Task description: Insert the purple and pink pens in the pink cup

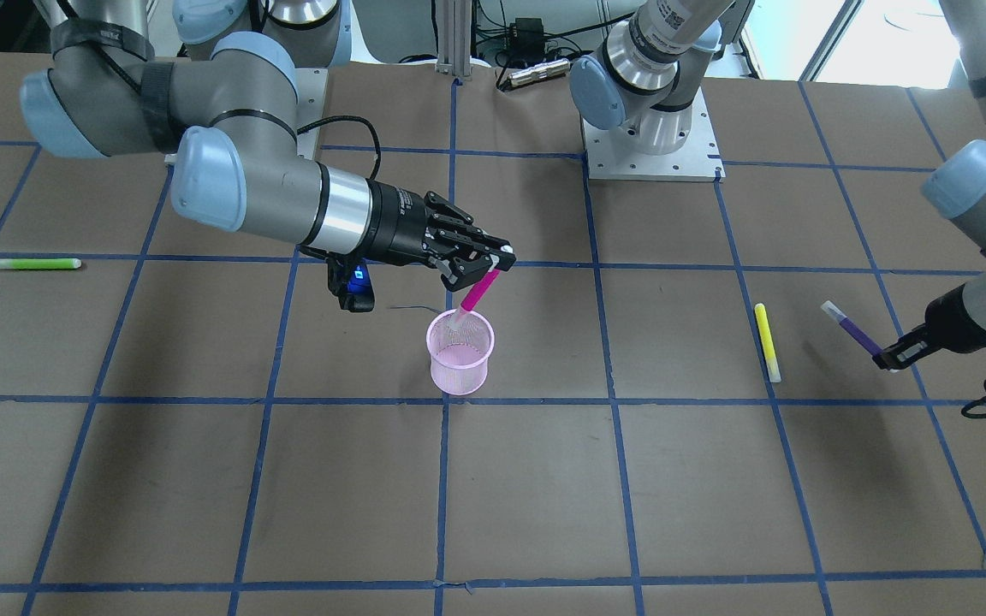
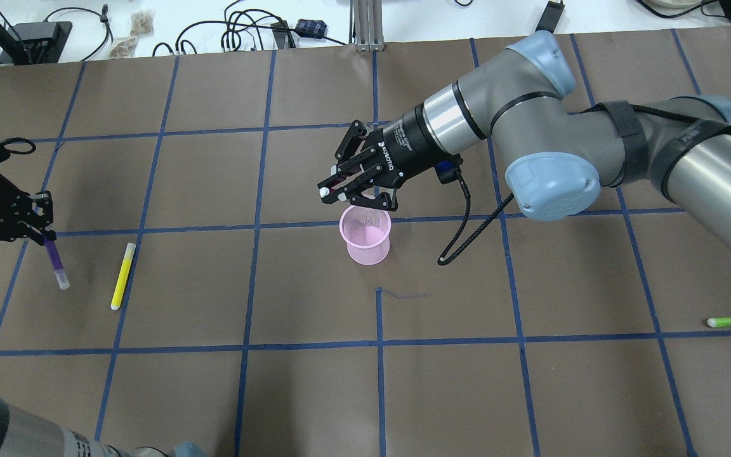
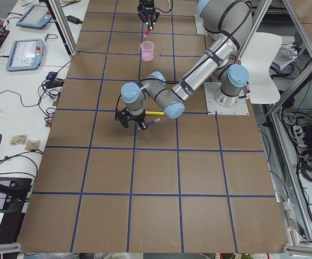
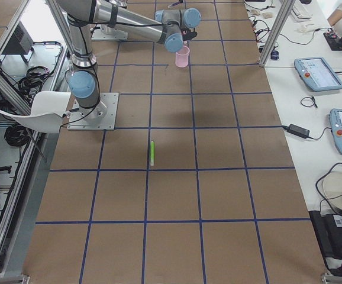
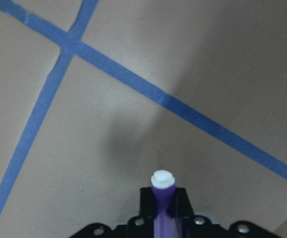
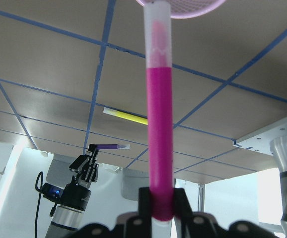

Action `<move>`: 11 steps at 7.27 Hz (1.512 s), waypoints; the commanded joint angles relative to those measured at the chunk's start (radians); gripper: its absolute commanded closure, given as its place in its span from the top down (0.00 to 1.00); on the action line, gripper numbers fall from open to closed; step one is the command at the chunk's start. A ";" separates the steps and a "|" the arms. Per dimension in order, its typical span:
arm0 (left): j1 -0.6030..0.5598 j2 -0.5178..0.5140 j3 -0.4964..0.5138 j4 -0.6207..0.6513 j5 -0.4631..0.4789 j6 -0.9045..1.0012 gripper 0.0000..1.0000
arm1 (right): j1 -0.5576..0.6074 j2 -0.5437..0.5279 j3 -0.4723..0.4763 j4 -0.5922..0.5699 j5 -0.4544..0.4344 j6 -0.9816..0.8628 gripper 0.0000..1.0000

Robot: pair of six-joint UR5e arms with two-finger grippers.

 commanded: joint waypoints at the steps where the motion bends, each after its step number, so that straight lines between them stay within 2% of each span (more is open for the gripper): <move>1: -0.093 0.059 0.127 -0.114 0.021 -0.001 0.00 | 0.003 0.034 0.021 -0.024 0.035 0.016 0.00; 4: -0.229 0.132 0.140 -0.091 0.049 -0.013 0.00 | -0.006 0.095 0.032 -0.051 0.026 -0.010 0.02; 5: -0.271 0.142 0.130 -0.065 0.048 -0.048 0.00 | -0.006 0.102 0.038 -0.064 0.020 -0.012 0.32; 6: -0.303 0.146 0.123 -0.021 0.048 -0.065 0.00 | -0.008 0.100 0.044 -0.102 -0.014 -0.007 0.52; 7: -0.339 0.146 0.123 0.016 0.048 -0.070 0.00 | -0.017 0.100 0.033 -0.114 -0.099 -0.006 0.74; 8: -0.390 0.145 0.123 0.064 0.046 -0.123 0.00 | -0.043 0.089 0.012 -0.166 -0.187 -0.010 0.89; 9: -0.462 0.140 0.123 0.097 0.048 -0.202 0.00 | -0.099 0.079 -0.032 -0.218 -0.279 -0.032 0.90; 10: -0.539 0.148 0.123 0.110 0.049 -0.285 0.00 | -0.132 0.042 -0.081 -0.197 -0.325 -0.169 0.90; 11: -0.619 0.151 0.121 0.121 0.049 -0.391 0.00 | -0.137 0.024 -0.106 -0.167 -0.553 -0.348 0.99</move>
